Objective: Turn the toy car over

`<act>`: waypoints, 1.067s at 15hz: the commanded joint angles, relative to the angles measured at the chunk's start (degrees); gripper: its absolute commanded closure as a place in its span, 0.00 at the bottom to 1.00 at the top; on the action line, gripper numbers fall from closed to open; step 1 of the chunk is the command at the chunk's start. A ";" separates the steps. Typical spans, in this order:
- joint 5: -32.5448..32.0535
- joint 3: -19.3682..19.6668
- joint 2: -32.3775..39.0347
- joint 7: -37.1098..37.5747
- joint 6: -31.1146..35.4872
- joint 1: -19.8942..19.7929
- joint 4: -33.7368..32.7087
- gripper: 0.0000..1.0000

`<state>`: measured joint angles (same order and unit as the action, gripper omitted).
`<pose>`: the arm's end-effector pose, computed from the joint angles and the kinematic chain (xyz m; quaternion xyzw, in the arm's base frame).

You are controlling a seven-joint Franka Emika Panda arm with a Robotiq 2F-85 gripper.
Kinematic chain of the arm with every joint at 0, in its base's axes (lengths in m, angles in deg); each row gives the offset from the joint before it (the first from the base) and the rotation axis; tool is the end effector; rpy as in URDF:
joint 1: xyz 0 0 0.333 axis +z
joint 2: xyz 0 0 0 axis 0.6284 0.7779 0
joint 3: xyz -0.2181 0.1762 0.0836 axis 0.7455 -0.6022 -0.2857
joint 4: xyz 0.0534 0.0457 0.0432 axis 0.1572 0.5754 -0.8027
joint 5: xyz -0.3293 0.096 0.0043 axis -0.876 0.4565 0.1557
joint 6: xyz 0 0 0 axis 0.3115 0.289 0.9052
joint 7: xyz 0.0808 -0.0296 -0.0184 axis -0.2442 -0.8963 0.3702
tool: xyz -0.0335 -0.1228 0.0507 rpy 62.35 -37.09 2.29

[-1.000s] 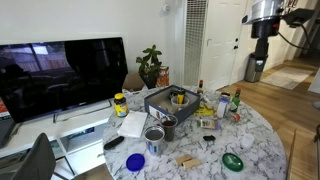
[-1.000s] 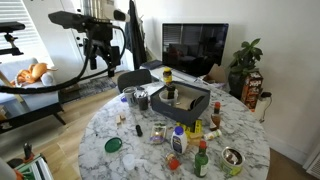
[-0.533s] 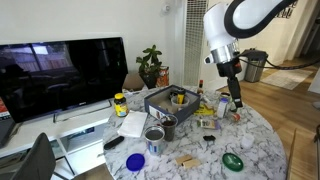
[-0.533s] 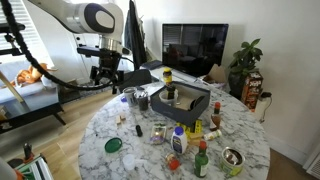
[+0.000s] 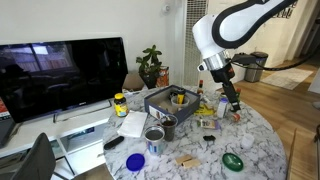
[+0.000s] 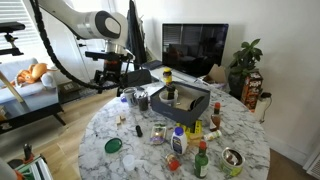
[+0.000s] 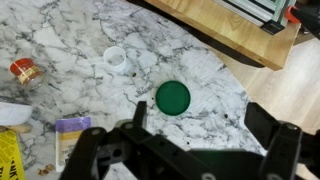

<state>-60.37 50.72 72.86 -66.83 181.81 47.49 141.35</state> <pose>0.3962 0.1017 0.3280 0.9411 0.2394 -0.2385 0.0123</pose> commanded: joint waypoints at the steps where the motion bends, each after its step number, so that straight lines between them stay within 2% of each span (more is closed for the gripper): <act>1: -0.01 -0.44 0.02 -0.02 -0.10 -0.43 -0.10 0.00; 2: -0.01 -0.44 0.02 -0.04 -0.11 -0.43 -0.10 0.00; 3: 0.31 -0.60 3.38 -1.17 0.35 -0.26 -1.27 0.00; 7: 0.72 -1.79 13.12 -6.50 8.18 0.04 -2.14 0.00; 13: -6.27 -3.33 23.64 -9.73 25.98 -0.13 -1.26 0.00; 16: -9.63 -3.39 26.49 -12.60 31.16 -0.58 -0.74 0.00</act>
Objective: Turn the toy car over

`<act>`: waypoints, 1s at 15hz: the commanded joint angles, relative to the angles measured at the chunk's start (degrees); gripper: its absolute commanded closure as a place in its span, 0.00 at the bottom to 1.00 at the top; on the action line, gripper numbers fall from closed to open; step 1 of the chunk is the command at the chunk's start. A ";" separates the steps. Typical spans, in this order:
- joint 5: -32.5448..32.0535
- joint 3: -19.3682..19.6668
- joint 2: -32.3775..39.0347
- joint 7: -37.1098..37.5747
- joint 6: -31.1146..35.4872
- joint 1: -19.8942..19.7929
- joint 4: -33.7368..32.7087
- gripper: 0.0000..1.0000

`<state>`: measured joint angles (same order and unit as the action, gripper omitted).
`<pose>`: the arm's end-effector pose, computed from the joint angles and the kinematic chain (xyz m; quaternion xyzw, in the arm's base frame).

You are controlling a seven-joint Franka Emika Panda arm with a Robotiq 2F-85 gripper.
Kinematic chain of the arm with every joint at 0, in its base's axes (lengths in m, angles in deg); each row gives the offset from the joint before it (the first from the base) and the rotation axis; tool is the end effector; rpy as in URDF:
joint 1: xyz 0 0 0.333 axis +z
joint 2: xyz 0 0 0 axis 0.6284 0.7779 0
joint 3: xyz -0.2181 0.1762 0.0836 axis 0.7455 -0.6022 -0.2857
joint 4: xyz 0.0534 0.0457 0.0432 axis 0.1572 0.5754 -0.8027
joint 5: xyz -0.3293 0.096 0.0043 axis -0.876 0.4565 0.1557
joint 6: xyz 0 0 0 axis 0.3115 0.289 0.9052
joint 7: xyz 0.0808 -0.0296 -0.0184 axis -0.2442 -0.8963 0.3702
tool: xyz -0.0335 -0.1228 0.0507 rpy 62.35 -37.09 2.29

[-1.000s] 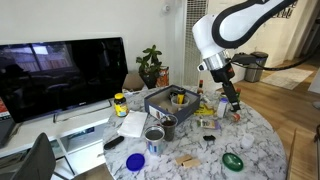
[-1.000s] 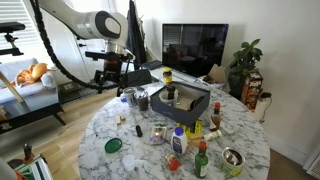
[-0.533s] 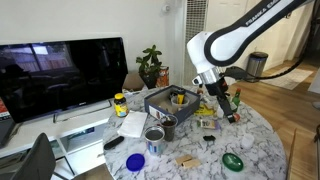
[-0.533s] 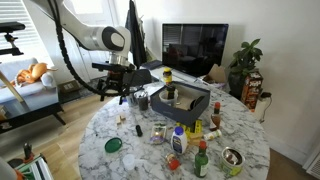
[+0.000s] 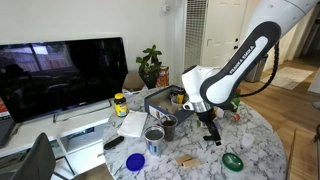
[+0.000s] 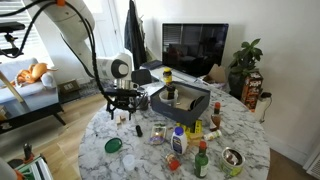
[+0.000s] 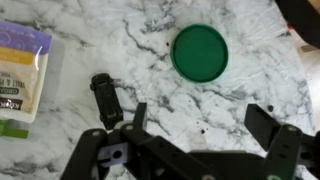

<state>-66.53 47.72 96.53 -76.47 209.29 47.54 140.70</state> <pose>0.4344 0.1370 0.1629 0.9013 0.3859 -0.1967 0.0011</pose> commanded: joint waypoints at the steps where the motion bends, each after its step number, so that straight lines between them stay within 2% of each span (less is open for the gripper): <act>1: -4.29 -0.54 3.76 -4.01 4.23 -0.77 -0.40 0.00; 2: -3.76 -0.33 4.62 -1.92 4.47 -0.63 -1.03 0.00; 3: -2.84 -0.76 2.88 -1.87 3.08 -0.94 -0.22 0.00; 9: -3.41 -0.31 4.71 -2.49 4.35 -1.52 -1.51 0.00; 15: -9.66 0.59 7.40 -5.97 3.41 -1.07 -4.19 0.00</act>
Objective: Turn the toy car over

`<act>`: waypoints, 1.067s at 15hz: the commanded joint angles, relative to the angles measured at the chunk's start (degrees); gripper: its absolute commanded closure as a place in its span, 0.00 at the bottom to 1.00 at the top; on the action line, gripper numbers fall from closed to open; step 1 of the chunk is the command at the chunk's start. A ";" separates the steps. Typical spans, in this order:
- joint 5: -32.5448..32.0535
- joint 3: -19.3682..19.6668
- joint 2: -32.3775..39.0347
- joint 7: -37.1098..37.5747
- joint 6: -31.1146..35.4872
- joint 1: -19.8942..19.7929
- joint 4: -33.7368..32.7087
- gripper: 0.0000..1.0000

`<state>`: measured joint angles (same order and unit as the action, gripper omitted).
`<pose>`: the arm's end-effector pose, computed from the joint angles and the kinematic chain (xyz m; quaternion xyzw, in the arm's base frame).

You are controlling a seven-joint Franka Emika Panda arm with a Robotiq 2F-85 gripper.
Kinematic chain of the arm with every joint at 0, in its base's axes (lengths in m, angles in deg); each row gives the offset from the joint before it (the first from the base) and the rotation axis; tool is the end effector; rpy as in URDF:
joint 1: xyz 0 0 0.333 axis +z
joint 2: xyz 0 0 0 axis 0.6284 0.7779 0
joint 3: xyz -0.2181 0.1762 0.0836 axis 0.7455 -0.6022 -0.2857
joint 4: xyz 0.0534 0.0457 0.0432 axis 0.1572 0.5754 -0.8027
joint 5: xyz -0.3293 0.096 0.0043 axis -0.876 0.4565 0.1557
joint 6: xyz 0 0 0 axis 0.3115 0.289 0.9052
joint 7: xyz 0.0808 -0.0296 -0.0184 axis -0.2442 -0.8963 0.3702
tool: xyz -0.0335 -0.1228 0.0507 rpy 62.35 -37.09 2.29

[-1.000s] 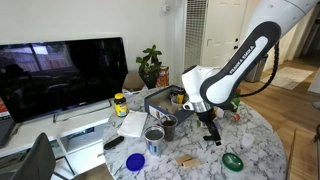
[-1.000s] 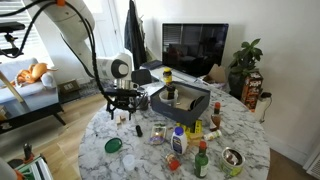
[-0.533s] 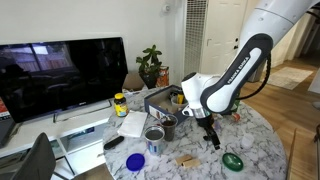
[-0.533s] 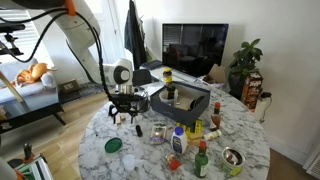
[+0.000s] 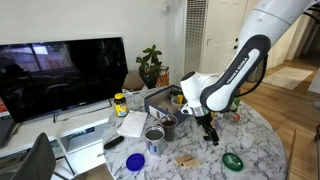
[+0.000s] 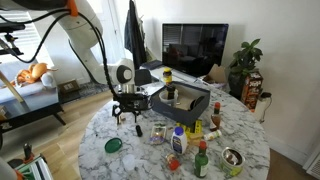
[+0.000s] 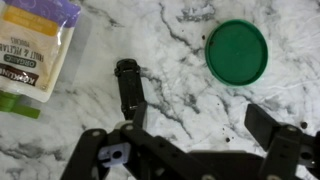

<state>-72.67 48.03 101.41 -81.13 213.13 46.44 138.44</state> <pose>0.4500 0.1273 0.1362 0.8733 0.4501 -0.1859 0.0170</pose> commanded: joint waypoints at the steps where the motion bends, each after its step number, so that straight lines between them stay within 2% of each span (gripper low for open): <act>1: -4.32 0.12 3.29 -2.30 -0.56 -0.08 -2.51 0.00; 16: -15.67 2.04 10.99 -1.29 -0.24 1.87 -8.92 0.00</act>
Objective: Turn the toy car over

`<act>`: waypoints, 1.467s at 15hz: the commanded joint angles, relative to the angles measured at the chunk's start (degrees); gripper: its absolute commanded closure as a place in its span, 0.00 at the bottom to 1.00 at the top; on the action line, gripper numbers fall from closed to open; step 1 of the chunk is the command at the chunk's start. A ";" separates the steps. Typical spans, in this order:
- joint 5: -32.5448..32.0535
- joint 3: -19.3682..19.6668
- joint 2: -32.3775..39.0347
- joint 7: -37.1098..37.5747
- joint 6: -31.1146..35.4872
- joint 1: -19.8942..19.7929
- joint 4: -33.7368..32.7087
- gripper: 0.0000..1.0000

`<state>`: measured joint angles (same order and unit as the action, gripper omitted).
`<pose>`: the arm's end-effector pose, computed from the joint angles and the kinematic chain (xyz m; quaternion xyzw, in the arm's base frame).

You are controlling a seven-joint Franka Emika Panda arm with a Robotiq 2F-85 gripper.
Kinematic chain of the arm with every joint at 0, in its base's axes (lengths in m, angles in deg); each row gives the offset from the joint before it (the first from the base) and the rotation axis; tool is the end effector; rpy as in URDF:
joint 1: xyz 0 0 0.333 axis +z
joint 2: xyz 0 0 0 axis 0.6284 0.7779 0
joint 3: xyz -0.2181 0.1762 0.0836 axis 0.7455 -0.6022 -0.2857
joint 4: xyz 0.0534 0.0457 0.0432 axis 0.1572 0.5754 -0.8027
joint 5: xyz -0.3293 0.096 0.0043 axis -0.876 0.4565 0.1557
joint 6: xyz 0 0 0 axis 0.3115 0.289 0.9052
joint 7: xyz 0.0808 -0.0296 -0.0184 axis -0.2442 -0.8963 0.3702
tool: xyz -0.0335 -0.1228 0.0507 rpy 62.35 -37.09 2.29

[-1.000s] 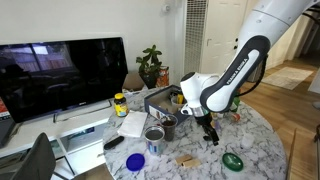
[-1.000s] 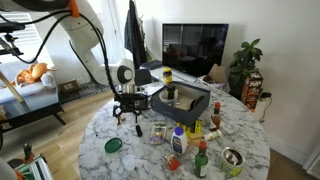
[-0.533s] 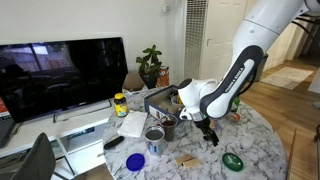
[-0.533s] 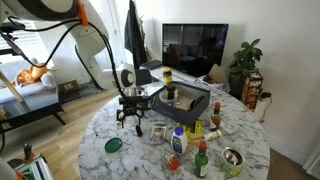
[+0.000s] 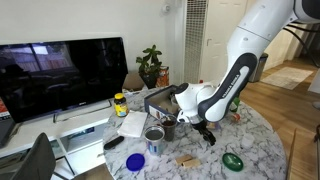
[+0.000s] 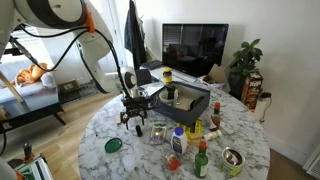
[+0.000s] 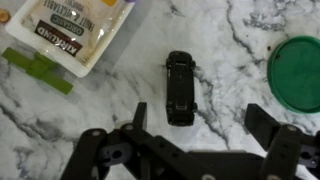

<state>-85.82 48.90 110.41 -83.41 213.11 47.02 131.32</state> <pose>0.4735 0.1219 0.0933 0.8143 0.5391 -0.2024 0.0724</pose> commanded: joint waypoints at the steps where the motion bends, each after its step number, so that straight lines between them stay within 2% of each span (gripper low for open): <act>1: -2.98 1.37 2.26 1.22 -0.28 1.45 -2.14 0.02; 4: -3.89 1.78 3.14 1.65 -0.50 1.72 -3.01 0.13; 5: -4.06 1.87 3.39 1.72 -0.62 1.79 -3.30 0.23; 6: -4.12 1.93 3.62 1.76 -0.63 1.79 -3.48 0.26; 10: -3.77 1.70 3.84 0.83 -0.94 1.30 -4.04 0.64; 14: -2.19 1.03 1.71 -0.50 0.06 -0.68 -2.63 0.93; 19: 2.18 -0.82 -2.55 -4.29 3.13 -5.72 1.16 0.93; 22: 6.82 -2.78 -5.30 -9.20 7.55 -9.39 3.97 0.93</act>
<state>-83.42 48.73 109.16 -87.58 215.97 41.76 130.27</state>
